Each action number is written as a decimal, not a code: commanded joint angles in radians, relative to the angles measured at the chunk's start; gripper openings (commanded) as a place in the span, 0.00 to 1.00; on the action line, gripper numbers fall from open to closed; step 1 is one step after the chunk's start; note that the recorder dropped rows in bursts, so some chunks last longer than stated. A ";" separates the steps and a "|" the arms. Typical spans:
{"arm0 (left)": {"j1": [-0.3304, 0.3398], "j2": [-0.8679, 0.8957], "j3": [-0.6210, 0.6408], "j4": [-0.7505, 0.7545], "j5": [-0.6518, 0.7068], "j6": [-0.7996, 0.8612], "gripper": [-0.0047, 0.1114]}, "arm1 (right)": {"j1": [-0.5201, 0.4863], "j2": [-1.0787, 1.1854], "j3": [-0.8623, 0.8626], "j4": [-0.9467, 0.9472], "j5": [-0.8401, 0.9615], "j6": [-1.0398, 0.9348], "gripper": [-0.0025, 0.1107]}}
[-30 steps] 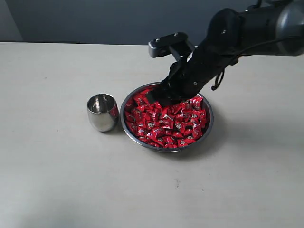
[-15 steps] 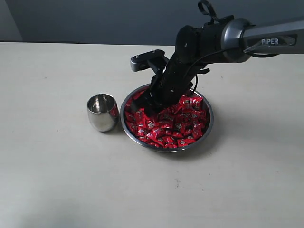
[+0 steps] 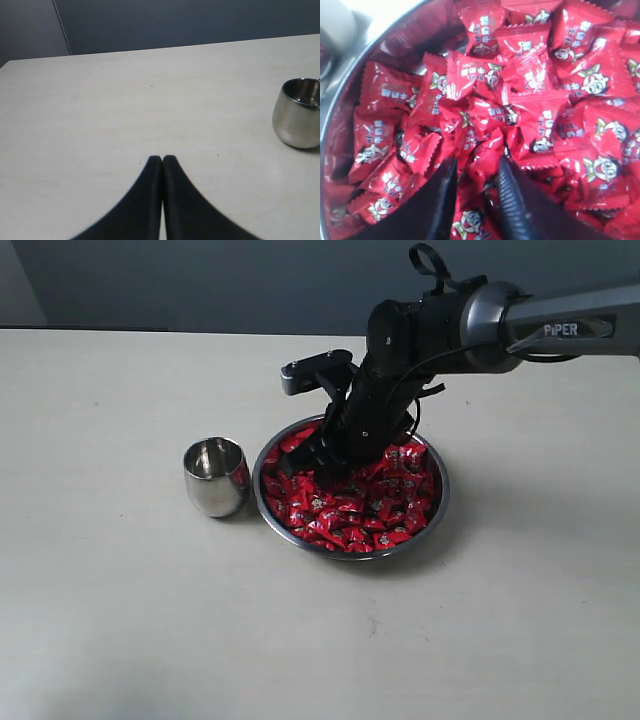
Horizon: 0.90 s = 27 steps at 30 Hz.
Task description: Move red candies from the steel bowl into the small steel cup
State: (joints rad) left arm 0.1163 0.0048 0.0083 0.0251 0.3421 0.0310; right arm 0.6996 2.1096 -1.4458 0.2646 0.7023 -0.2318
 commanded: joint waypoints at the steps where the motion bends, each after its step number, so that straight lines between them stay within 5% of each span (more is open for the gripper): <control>1: -0.008 -0.005 -0.008 0.002 -0.005 -0.002 0.04 | 0.000 -0.001 -0.008 0.010 0.009 0.004 0.26; 5: -0.008 -0.005 -0.008 0.002 -0.005 -0.002 0.04 | 0.000 -0.001 -0.008 0.010 0.027 0.004 0.02; 17: -0.008 -0.005 -0.008 0.002 -0.005 -0.002 0.04 | 0.000 -0.103 -0.008 -0.011 0.043 0.004 0.02; 27: -0.008 -0.005 -0.008 0.002 -0.005 -0.002 0.04 | 0.019 -0.189 -0.008 0.214 -0.079 -0.135 0.02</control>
State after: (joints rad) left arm 0.1163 0.0048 0.0083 0.0251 0.3421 0.0310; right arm 0.7035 1.9278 -1.4495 0.3791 0.6735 -0.2826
